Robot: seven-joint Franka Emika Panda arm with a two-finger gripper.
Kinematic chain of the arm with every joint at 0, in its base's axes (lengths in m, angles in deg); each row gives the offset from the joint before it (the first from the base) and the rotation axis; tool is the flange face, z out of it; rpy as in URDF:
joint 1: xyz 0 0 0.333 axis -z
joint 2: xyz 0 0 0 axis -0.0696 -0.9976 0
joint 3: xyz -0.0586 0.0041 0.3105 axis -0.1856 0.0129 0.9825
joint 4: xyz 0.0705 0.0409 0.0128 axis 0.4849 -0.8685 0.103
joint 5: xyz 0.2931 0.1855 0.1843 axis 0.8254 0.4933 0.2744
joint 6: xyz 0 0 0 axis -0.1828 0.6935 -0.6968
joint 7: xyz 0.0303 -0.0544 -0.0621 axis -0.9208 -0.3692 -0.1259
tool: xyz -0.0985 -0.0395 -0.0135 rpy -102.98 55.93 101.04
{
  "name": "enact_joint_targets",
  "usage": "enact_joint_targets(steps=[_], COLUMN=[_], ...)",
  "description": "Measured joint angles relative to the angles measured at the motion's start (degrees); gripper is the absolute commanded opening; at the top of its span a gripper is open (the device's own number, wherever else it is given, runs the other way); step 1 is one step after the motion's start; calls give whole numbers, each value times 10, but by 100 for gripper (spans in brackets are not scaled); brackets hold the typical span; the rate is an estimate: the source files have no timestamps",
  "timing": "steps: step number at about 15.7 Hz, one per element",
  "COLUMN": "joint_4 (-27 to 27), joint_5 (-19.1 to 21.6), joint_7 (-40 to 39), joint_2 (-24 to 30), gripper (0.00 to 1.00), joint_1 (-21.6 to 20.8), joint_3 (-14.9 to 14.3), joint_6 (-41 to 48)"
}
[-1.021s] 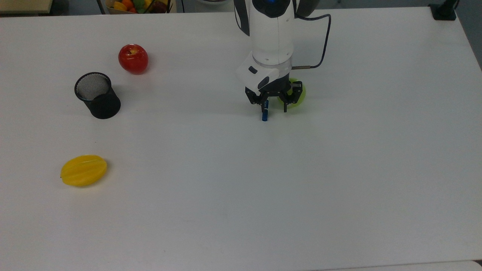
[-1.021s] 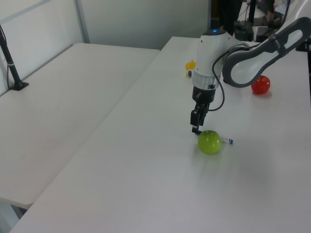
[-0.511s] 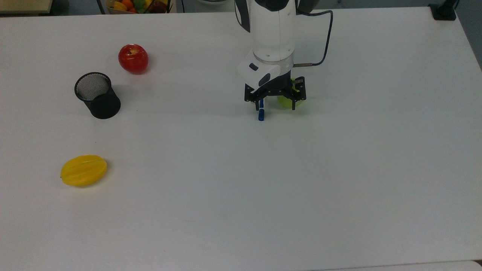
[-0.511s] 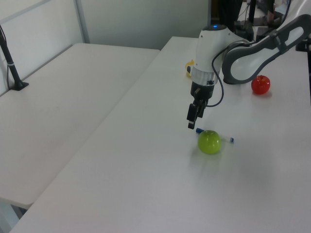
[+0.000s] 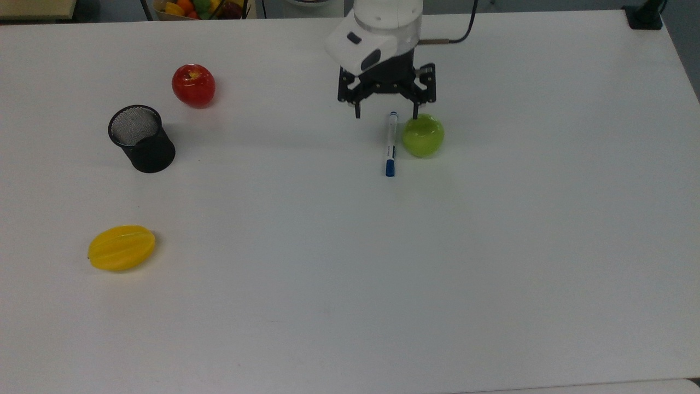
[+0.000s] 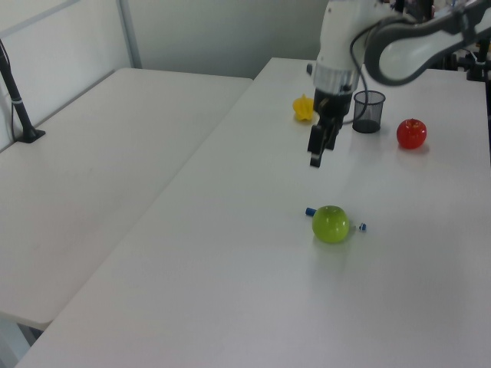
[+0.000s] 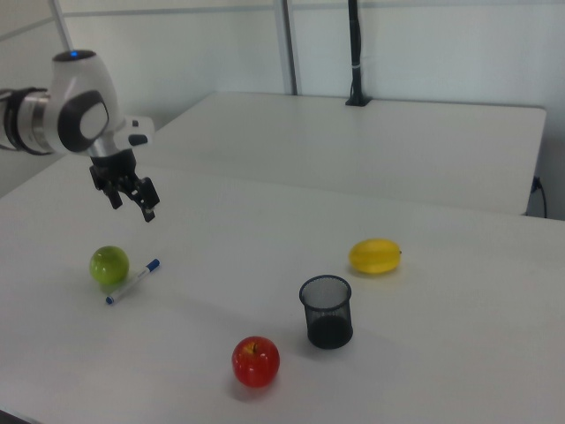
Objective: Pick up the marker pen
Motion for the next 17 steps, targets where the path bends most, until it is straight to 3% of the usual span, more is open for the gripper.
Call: enact_joint_targets(steps=[7, 12, 17], joint_4=[26, 62, 80], joint_5=[0, 15, 40], joint_7=[0, -17, -153], joint_2=[99, 116, 116], gripper=[100, 100, 100], joint_1=[15, 14, -1], joint_3=[-19, -67, -134], joint_6=[168, 225, 225])
